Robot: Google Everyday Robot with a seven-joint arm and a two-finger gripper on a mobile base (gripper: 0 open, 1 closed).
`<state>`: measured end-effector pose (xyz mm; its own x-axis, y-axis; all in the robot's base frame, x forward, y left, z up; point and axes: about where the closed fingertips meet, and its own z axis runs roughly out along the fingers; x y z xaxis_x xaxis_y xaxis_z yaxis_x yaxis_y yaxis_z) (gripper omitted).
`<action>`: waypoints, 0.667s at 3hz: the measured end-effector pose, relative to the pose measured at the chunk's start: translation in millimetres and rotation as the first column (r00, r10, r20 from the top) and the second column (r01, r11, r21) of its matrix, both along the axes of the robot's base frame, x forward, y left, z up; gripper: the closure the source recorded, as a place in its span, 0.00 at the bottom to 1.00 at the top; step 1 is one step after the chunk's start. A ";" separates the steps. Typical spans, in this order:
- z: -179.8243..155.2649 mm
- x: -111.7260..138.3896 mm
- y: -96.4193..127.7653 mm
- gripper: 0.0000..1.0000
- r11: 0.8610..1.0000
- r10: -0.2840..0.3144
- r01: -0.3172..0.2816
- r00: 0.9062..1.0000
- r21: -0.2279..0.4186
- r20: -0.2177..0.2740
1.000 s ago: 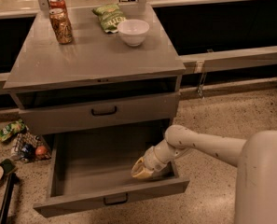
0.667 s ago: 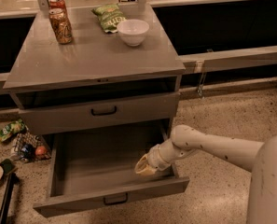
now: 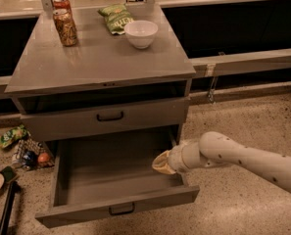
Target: Open middle drawer
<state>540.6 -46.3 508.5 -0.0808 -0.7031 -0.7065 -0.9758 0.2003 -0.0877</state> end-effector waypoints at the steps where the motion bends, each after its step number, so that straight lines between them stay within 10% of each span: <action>1: 66.8 0.1 -32.7 0.98 0.983 -0.170 0.159 0.976 0.089 0.133; 2: 60.2 -1.8 -37.3 0.76 0.984 -0.169 0.160 0.978 0.082 0.121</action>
Offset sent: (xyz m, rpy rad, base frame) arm -0.0001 -0.0225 0.0463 0.0536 -0.0993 -0.1159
